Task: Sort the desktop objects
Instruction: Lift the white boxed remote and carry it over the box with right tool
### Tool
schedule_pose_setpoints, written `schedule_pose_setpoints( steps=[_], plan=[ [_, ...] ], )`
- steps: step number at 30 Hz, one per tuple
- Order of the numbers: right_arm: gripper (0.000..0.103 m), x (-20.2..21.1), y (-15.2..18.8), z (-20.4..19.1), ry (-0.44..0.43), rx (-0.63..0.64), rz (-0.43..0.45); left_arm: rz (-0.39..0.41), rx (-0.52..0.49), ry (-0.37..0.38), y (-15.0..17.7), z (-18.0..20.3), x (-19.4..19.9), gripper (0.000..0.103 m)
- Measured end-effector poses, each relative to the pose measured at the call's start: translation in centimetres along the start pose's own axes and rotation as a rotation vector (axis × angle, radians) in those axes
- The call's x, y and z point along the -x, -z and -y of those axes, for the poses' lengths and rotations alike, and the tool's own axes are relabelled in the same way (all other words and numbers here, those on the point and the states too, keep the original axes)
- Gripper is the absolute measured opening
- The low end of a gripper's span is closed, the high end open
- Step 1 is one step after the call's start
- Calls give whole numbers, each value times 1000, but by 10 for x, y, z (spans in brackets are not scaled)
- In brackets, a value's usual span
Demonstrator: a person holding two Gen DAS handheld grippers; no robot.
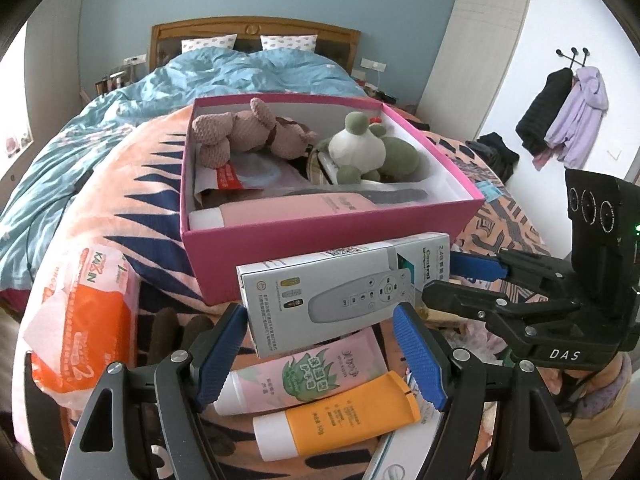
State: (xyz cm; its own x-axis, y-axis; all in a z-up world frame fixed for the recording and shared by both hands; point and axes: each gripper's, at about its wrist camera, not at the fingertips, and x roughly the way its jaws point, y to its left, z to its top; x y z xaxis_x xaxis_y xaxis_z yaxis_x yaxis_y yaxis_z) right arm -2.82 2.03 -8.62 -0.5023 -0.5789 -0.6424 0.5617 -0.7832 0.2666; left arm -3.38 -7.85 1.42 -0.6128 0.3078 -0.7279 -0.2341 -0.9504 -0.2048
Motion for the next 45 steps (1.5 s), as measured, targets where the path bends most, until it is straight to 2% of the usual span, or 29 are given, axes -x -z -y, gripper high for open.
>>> schedule_pose_setpoints(
  steps=[45],
  plan=[
    [50,11,-28,-6,18,54,60,73,-32,-33,-27,1,15,76]
  ],
)
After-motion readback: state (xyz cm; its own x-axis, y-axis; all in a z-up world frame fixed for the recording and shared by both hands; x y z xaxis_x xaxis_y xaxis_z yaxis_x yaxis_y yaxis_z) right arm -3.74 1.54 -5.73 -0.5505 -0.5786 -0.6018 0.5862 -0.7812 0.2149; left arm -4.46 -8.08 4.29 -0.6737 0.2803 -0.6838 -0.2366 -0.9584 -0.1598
